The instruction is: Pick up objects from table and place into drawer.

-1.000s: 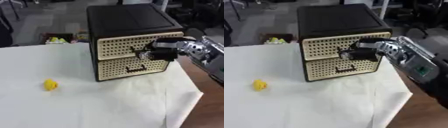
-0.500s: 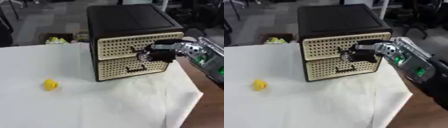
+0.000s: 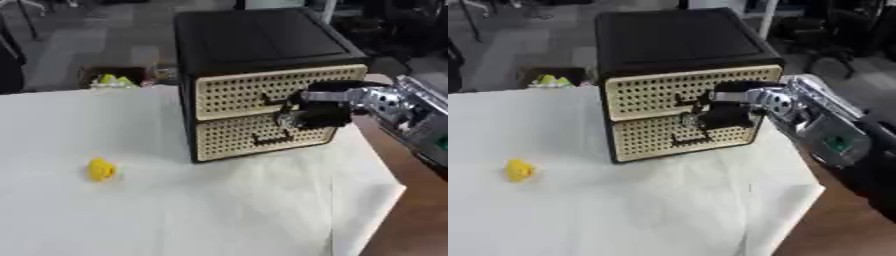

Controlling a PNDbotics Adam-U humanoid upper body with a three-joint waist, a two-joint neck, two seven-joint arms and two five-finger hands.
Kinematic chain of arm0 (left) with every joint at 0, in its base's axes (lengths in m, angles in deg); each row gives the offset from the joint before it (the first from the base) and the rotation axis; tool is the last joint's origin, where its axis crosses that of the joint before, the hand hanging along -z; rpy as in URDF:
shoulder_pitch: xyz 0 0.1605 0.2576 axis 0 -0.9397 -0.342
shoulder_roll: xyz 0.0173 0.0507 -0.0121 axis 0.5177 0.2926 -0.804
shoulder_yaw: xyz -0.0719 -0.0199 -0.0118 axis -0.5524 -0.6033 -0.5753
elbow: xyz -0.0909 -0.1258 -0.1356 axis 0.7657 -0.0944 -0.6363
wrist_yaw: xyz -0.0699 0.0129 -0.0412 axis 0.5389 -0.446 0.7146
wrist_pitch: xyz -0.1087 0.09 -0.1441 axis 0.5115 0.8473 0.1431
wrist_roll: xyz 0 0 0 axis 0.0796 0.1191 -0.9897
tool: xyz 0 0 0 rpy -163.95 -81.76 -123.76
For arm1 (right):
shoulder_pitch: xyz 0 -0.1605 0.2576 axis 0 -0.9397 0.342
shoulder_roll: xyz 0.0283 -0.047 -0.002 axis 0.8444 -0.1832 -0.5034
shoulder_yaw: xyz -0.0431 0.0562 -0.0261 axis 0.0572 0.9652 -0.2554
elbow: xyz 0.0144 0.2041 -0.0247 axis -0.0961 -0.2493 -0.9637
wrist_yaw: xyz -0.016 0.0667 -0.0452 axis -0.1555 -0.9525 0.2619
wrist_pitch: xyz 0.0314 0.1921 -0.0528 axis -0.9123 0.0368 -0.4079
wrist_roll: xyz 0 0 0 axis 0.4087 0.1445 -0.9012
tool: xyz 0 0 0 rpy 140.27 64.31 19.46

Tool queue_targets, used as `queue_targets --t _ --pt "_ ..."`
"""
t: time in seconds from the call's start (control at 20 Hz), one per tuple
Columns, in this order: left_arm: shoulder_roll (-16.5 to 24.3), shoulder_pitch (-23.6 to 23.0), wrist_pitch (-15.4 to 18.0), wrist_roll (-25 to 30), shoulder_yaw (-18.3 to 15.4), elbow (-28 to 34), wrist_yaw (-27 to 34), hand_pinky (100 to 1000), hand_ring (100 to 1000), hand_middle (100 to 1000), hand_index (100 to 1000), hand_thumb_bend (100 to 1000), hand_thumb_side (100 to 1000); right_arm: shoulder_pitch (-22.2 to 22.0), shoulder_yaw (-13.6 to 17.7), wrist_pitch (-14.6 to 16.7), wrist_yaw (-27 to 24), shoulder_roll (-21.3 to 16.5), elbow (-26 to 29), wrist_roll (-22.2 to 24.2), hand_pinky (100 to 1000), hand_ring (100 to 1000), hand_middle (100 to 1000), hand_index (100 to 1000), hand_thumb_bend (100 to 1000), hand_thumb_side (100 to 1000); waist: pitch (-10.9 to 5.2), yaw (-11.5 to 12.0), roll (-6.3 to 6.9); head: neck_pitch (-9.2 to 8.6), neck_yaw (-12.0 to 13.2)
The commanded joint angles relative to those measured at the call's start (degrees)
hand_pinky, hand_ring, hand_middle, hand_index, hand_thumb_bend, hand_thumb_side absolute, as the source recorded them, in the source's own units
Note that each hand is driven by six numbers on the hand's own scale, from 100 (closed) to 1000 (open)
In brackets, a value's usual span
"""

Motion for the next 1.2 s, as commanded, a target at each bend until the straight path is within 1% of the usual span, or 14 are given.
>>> queue_targets --t 0.05,0.15,0.3,0.65,0.95,1.2 --pt "1.2 0.7 0.2 -0.2 -0.4 1.0 0.1 780 893 869 906 100 1000 0.2 2.6 1.2 1.6 -2.6 3.1 0.9 100 100 100 813 160 959 -0.89 -0.2 -0.04 -0.41 0.4" --pt "1.3 0.8 0.2 -0.2 -0.4 1.0 0.1 780 893 870 906 100 1000 0.1 3.5 1.9 1.9 -2.9 4.2 0.8 100 100 100 815 159 940 -0.87 -0.3 -0.05 -0.31 0.6" --pt "1.3 0.8 0.2 -0.2 -0.4 1.0 0.1 781 893 870 906 100 1000 0.1 4.6 2.3 2.1 -3.2 5.0 0.6 100 100 100 815 167 947 -0.87 -0.5 -0.02 -0.22 0.6" --pt "1.4 0.6 0.2 -0.2 -0.4 1.0 0.1 782 893 870 906 100 1000 0.6 5.9 1.8 2.7 -3.4 5.1 -1.1 100 100 100 811 186 981 -0.96 -0.5 0.10 0.04 0.2" --pt "1.3 0.6 0.3 -0.1 -0.4 1.0 0.1 782 893 870 907 100 1000 1.1 6.1 1.4 4.1 -3.4 3.8 -2.2 100 100 100 820 195 980 -0.85 -0.5 0.10 0.02 -0.3" --pt "1.2 0.6 0.3 -0.1 -0.4 1.0 0.2 782 893 870 908 100 1000 1.4 5.6 2.6 6.8 -3.3 2.8 -2.1 100 100 100 847 198 931 -0.69 -0.4 0.18 0.06 -0.5"
